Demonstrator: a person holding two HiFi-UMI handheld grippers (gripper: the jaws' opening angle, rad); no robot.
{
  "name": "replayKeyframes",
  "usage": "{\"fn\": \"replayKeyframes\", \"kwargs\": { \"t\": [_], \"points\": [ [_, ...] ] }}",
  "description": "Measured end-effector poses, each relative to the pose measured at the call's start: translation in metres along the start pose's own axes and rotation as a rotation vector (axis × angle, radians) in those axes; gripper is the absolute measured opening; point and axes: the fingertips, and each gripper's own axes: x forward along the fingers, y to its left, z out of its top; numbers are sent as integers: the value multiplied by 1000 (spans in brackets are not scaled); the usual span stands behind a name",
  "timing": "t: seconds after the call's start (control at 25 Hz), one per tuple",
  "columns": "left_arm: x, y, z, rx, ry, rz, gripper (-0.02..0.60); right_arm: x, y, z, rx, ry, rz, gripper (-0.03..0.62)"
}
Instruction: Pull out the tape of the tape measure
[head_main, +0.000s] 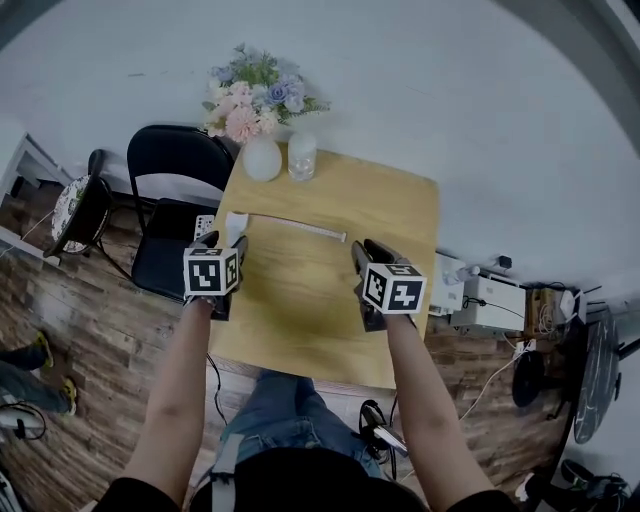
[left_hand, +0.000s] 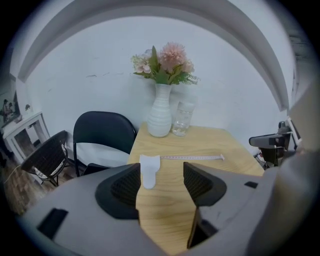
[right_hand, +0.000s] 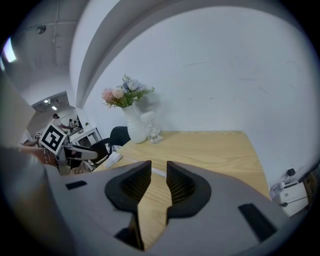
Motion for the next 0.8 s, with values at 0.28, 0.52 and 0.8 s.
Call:
{"fn": "replayKeyframes", "kwargs": {
  "t": [0.28, 0.52, 0.8],
  "points": [
    [-41, -7, 35, -1, -95, 13, 264, -35, 15, 37, -20, -72, -1, 103],
    [-74, -8, 65, 11, -188, 21, 264, -60, 26, 63, -42, -139, -3, 103],
    [-114, -16, 114, 62, -318, 8, 264, -91, 37, 99, -74, -245, 3, 103]
  ]
}}
